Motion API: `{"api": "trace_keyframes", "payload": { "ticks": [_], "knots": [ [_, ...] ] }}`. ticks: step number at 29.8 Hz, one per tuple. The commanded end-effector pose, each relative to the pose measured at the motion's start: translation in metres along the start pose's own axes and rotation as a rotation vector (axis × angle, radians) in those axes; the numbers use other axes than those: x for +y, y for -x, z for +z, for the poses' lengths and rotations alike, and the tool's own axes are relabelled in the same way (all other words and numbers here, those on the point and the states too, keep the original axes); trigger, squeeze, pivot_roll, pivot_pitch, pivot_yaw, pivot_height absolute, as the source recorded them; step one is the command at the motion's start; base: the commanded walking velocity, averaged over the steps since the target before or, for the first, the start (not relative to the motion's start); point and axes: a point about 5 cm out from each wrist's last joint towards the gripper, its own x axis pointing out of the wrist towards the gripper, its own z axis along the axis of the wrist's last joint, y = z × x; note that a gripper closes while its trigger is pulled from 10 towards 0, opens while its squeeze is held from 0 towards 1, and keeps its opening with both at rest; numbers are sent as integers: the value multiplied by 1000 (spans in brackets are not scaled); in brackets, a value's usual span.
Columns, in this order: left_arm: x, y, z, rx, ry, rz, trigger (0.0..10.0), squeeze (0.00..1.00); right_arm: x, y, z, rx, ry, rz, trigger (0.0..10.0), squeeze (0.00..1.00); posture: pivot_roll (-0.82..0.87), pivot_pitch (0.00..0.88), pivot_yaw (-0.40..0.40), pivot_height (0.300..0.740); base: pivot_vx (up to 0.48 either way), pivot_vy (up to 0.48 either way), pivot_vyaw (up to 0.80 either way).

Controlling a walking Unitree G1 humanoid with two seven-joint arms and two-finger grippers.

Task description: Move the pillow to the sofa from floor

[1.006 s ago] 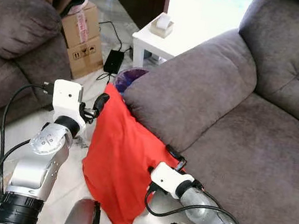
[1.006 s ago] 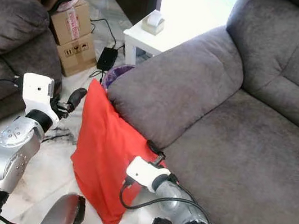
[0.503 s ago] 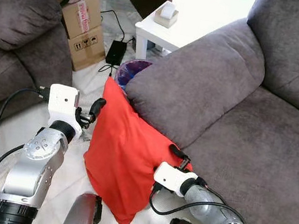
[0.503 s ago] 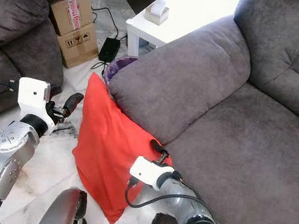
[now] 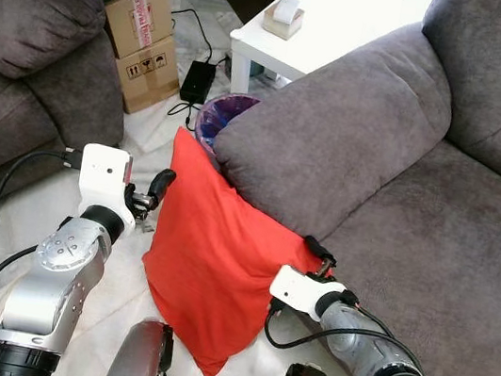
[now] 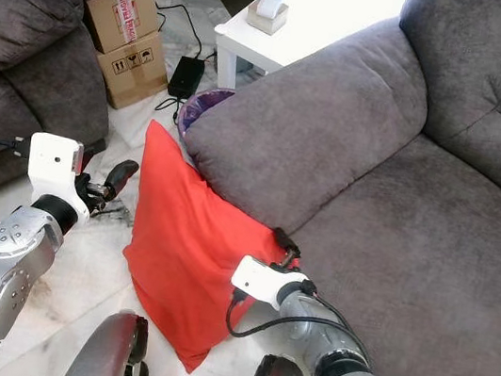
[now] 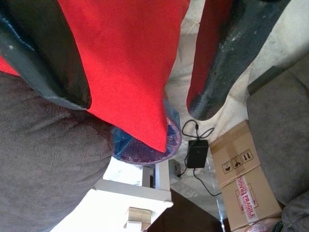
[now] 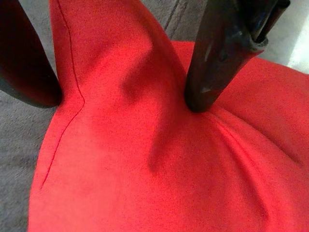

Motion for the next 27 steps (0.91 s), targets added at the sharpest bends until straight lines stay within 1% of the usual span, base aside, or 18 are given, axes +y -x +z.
{"api": "trace_keyframes", "payload": {
  "ticks": [1, 5, 8, 9, 10, 11, 13, 20, 22, 24, 27],
  "knots": [
    [1, 5, 0, 10, -14, 6, 10000, 0, 9, 0, 4, 1, -7, 37, 0, 0, 202, 316, 6, 607, 0, 0, 0],
    [0, 6, 0, 10, -21, 0, 10000, 0, 12, -2, 11, -16, -26, 41, 0, 0, 204, 317, 4, 607, 0, 0, 0],
    [-3, 7, -1, 12, -18, -7, 10000, 0, 13, -2, 14, -27, -59, 26, 0, 0, 210, 320, 5, 607, 0, 0, 0],
    [-4, 8, -1, 13, -17, -7, 10000, 0, 13, -2, 14, -29, -73, 18, 0, 0, 211, 322, 5, 607, 0, 0, 0],
    [-4, 8, -1, 12, -14, -7, 10000, 0, 13, -2, 15, -30, -110, 5, 0, 0, 211, 324, 5, 607, 0, 0, 0],
    [-4, 8, -1, 12, -14, -7, 10000, 0, 13, -2, 15, -30, -110, 5, 0, 0, 211, 324, 5, 607, 0, 0, 0],
    [-5, 9, -1, 13, -10, -7, 10000, 0, 12, -2, 16, -32, -158, -8, 0, 0, 211, 325, 5, 607, 0, 0, 0],
    [-8, 11, -3, 20, 1, -8, 10000, 0, 12, -2, 17, -43, -198, -14, 0, 0, 206, 320, 6, 607, 0, 0, 0],
    [-10, 11, -4, 19, 7, -12, 10000, 0, 14, -1, 19, -65, -188, -9, 0, 0, 205, 319, 6, 607, 0, 0, 0],
    [-10, 11, -4, 19, 7, -12, 10000, 0, 14, -1, 19, -65, -188, -9, 0, 0, 205, 319, 6, 607, 0, 0, 0],
    [-12, 10, -4, 16, 17, -14, 10000, 0, 16, -1, 22, -85, -203, -2, 0, 0, 199, 314, 4, 607, 0, 0, 0]
  ]
}}
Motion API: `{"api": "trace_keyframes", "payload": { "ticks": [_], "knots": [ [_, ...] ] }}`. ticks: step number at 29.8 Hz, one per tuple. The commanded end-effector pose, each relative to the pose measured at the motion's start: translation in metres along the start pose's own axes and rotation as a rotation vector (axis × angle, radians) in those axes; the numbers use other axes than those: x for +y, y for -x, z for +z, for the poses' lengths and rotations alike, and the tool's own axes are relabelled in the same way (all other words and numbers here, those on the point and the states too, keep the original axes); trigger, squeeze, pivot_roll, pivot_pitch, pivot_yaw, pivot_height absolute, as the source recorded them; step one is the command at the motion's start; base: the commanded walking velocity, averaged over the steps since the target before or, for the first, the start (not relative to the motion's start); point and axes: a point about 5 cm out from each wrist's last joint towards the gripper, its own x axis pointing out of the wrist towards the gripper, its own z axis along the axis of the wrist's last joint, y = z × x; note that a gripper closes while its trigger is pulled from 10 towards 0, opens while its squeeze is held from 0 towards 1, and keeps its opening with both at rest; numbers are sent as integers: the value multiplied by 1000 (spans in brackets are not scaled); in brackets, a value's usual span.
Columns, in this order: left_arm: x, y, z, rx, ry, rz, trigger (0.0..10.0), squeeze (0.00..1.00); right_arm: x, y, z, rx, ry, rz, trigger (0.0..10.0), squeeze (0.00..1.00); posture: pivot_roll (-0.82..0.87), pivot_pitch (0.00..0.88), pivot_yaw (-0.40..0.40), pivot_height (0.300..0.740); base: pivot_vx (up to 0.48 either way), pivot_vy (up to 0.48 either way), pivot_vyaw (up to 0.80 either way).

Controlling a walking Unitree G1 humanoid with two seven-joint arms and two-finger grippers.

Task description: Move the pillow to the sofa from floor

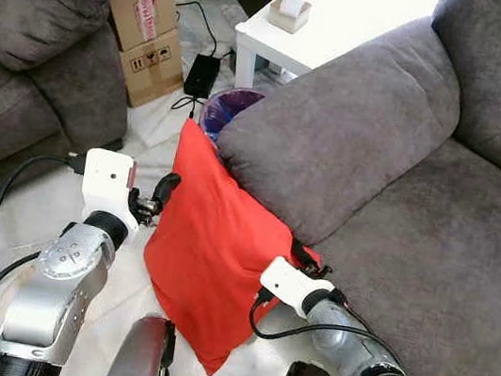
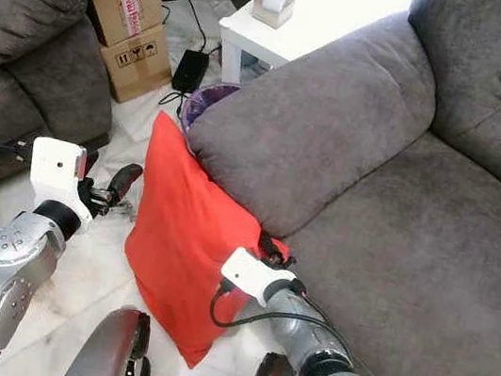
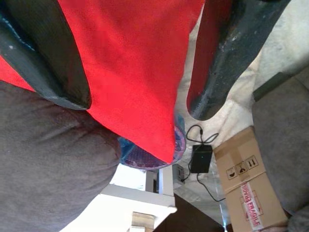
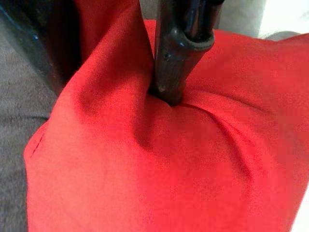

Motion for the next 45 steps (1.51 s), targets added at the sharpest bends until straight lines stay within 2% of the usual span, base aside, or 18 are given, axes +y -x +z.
{"api": "trace_keyframes", "payload": {
  "ticks": [1, 10, 16, 19, 34, 36, 40, 43, 45],
  "knots": [
    [0, 3, -3, 15, 0, 5, 10000, 0, 9, 2, 1, -14, -41, 16, 0, 0, 198, 312, 3, 607, 0, 0, 0],
    [0, 3, -8, 20, 25, 13, 10000, 0, 15, 2, 9, -58, -120, 23, 0, 0, 186, 290, 6, 607, 0, 0, 0],
    [-2, 2, -9, 20, 29, 6, 10000, 0, 21, 3, 14, -92, -86, 23, 0, 0, 181, 272, 9, 607, 0, 0, 0],
    [-3, 1, -9, 18, 28, 5, 10000, 0, 24, 4, 14, -94, -99, 28, 0, 0, 182, 256, 7, 607, 0, 0, 0],
    [-5, -1, -14, 24, 23, -17, 10000, 0, 24, 5, 17, -123, -181, 4, 0, 0, 154, 223, 6, 607, 0, 0, 0],
    [-5, 0, -19, 31, 26, -14, 10000, 0, 26, 8, 13, -114, -257, -8, 0, 0, 144, 216, 6, 607, 0, 0, 0],
    [-5, 0, -22, 37, 30, -10, 10000, 0, 34, 13, 12, -134, -273, 22, 0, 0, 138, 212, 7, 607, 0, 0, 0],
    [-7, 0, -23, 41, 33, -13, 10000, 0, 37, 16, 12, -145, -318, 18, 0, 0, 136, 211, 8, 607, 0, 0, 0],
    [-11, -1, -26, 51, 41, -27, 10000, 0, 42, 21, 8, -146, -396, 0, 0, 0, 123, 212, 4, 607, 0, 0, 0]
  ]
}}
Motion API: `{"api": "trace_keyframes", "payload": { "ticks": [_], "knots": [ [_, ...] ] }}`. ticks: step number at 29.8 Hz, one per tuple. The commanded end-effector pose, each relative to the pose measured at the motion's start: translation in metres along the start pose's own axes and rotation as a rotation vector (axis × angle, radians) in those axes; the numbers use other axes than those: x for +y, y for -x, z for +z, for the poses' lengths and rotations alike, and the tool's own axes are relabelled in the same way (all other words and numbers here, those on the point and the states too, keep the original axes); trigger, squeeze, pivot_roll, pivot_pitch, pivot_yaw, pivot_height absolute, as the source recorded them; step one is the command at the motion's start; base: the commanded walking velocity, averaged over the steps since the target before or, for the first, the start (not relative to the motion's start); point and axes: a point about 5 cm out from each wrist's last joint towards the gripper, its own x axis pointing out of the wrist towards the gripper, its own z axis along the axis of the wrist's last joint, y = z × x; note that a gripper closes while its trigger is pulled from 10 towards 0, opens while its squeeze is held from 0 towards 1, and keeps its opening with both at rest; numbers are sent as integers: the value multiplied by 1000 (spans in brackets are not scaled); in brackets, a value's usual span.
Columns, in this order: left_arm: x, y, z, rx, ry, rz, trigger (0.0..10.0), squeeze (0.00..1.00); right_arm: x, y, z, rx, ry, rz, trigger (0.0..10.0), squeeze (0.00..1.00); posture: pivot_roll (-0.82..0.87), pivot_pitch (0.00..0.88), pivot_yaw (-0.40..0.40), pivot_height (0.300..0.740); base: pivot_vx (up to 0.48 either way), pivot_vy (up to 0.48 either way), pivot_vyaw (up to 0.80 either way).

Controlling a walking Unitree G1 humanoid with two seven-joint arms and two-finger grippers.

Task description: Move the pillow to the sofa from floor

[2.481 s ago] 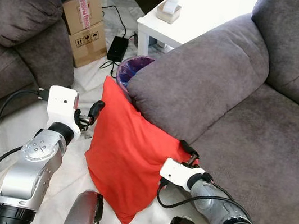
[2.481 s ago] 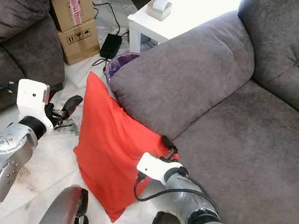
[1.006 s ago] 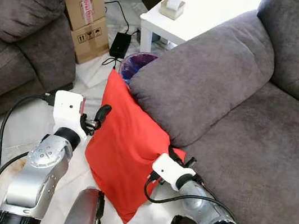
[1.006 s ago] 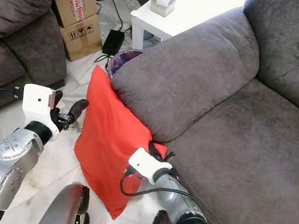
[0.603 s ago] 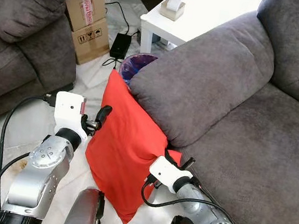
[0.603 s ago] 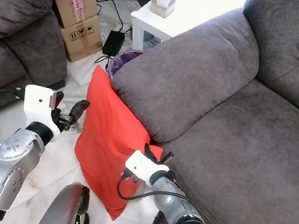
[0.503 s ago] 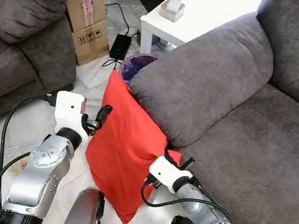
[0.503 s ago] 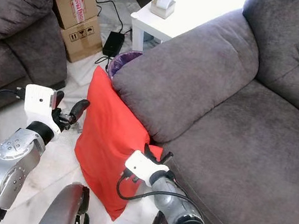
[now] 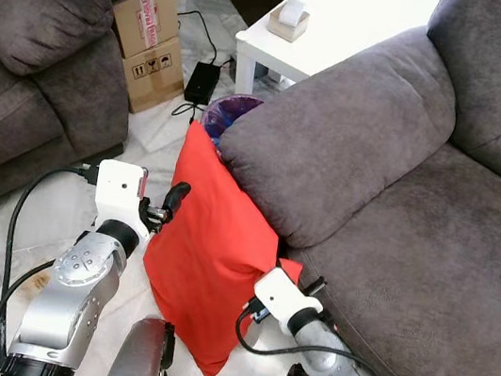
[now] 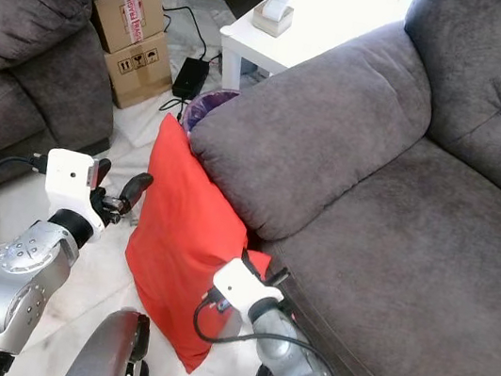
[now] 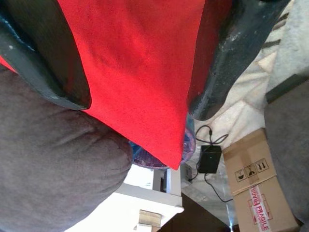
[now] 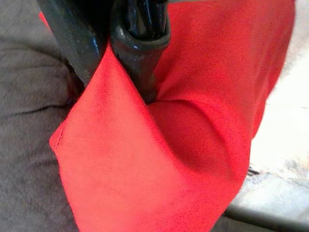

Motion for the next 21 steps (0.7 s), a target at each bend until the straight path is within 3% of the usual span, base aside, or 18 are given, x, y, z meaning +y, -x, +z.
{"api": "trace_keyframes", "payload": {
  "ticks": [1, 2, 3, 5, 6, 7, 12, 15, 18, 19, 21],
  "knots": [
    [-1, 3, -10, 34, -5, -6, 10000, 0, 5, 4, 0, -19, -65, -7, 0, 0, 123, 212, 4, 607, 0, 0, 0],
    [-7, 1, -14, 45, 6, -26, 10000, 0, 9, 10, -9, 11, -135, -24, 0, 0, 116, 212, 0, 607, 0, 0, 0],
    [-11, 0, -17, 51, 12, -42, 10000, 0, 11, 14, -14, 30, -201, -35, 10000, 0, 112, 212, 0, 607, 0, 0, 0],
    [-17, -1, -19, 55, 20, -58, 10000, 0, 11, 18, -18, 39, -339, -54, 10000, 0, 111, 211, -4, 607, 0, 0, 0],
    [-17, -1, -19, 55, 20, -58, 10000, 0, 11, 18, -18, 39, -339, -54, 10000, 0, 111, 211, -4, 607, 0, 0, 0],
    [-20, -1, -20, 55, 27, -67, 10000, 0, 8, 20, -16, 2, -441, -65, 10000, 0, 108, 210, -5, 607, 0, 0, 0],
    [-16, 1, -22, 68, 22, -66, 10000, 0, 3, 21, -16, -14, -547, -73, 10000, 0, 107, 210, -1, 627, 0, 0, 0],
    [-15, 1, -24, 77, 18, -75, 10000, 0, 5, 21, -16, -15, -531, -28, 10000, 0, 103, 209, 0, 637, 0, 0, 0],
    [-19, 2, -27, 95, 6, -135, 10000, 0, 12, 21, -14, -22, -549, 106, 10000, 0, 93, 203, -6, 652, 0, 0, 0],
    [-20, 3, -28, 105, 13, -179, 10000, 0, 17, 23, -14, -20, -526, 217, 10000, 0, 89, 198, -12, 662, 0, 0, 0],
    [-19, 5, -28, 111, 8, -200, 10000, 0, 18, 25, -14, -26, -517, 263, 10000, 0, 91, 196, -15, 667, 0, 0, 0]
  ]
}}
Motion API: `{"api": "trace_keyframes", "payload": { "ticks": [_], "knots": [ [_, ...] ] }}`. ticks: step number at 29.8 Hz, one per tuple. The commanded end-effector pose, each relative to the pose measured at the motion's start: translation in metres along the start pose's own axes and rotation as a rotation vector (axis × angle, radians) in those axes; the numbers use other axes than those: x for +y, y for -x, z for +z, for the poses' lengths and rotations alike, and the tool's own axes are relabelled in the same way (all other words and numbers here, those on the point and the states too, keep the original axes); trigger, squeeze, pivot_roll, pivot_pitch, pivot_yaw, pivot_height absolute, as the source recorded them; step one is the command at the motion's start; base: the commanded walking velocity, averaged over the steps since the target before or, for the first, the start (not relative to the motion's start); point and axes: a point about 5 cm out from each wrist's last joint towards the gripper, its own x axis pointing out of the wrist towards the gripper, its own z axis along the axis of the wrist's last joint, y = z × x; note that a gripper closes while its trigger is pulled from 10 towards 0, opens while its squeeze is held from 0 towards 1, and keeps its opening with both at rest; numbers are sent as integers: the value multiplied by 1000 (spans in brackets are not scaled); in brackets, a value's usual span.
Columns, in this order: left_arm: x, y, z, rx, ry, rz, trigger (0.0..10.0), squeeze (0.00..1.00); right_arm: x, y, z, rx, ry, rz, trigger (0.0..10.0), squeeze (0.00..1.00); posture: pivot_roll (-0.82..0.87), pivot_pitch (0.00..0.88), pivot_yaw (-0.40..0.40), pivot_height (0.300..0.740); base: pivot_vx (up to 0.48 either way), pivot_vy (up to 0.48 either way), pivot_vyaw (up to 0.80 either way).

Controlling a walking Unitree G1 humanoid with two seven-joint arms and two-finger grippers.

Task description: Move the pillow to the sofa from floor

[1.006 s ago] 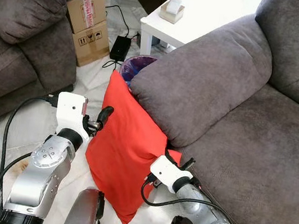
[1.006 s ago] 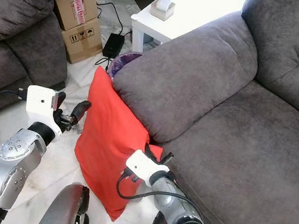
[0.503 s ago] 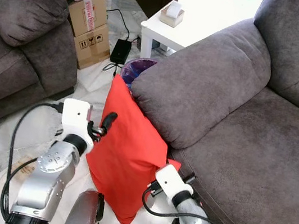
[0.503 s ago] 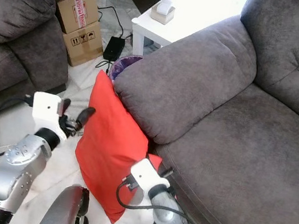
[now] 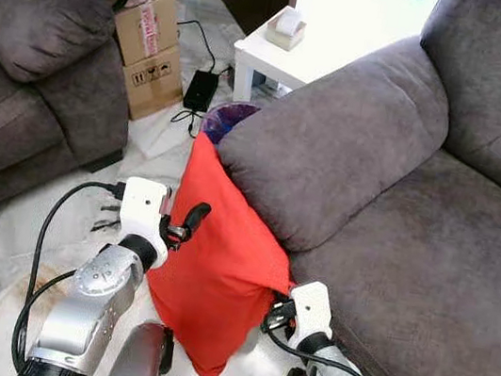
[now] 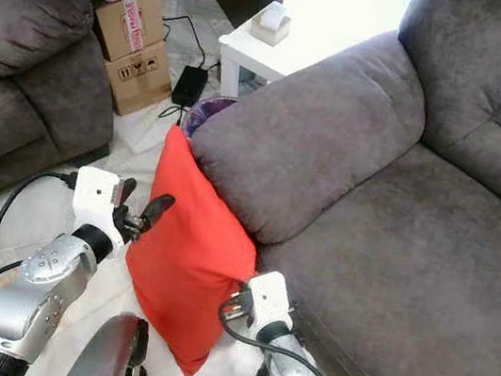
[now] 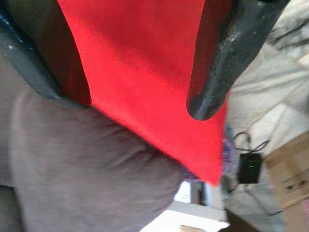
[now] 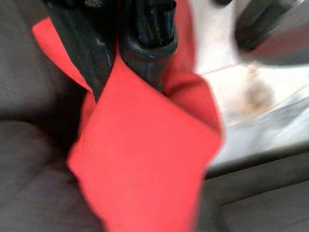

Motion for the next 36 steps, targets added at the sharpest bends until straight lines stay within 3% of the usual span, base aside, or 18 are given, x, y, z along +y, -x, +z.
{"api": "trace_keyframes", "payload": {
  "ticks": [1, 4, 10, 14, 17, 20, 28, 32, 34, 36],
  "knots": [
    [1, 5, -7, 37, 2, -30, 10000, 0, 6, 3, -3, 8, -4, 72, 10000, 0, 91, 196, -15, 667, 0, 0, 0],
    [13, 11, -5, 51, -24, -49, 10000, 0, 2, 7, 0, -2, 4, 161, 10000, 0, 97, 187, -19, 682, 0, 0, 0],
    [23, 14, -2, 53, -48, -42, 10000, 0, -5, 5, 12, -58, -33, 155, 10000, 0, 99, 176, -19, 707, 0, 0, 0],
    [21, 15, -2, 54, -57, -66, 10000, 0, -3, 5, 13, -62, -35, 170, 10000, 0, 98, 170, -16, 717, 0, 0, 0],
    [5, 18, -1, 66, -69, -182, 10000, 0, 1, 5, 17, -73, -18, 204, 10000, 0, 100, 157, -13, 732, 0, 0, 0],
    [1, 18, 1, 66, -70, -217, 10000, 0, 3, 5, 20, -81, -5, 235, 10000, 0, 101, 154, -12, 740, 0, 0, 0],
    [-3, 20, 9, 56, -73, -300, 10000, 0, -15, 4, 49, -144, 32, 210, 10000, 0, 93, 157, -5, 740, 0, 0, 0],
    [-6, 25, 8, 96, -94, -381, 10000, 0, -9, 8, 46, -86, 83, 336, 10000, 0, 91, 159, 3, 740, 0, 0, 0],
    [-5, 36, 0, 175, -197, -483, 10000, 0, -1, 15, 39, 1, 176, 469, 10000, 0, 92, 164, 5, 740, 0, 0, 0],
    [0, 49, -8, 266, -261, -560, 10000, 0, 8, 26, 39, 41, 191, 629, 10000, 0, 91, 166, 8, 740, 0, 0, 0]
  ]
}}
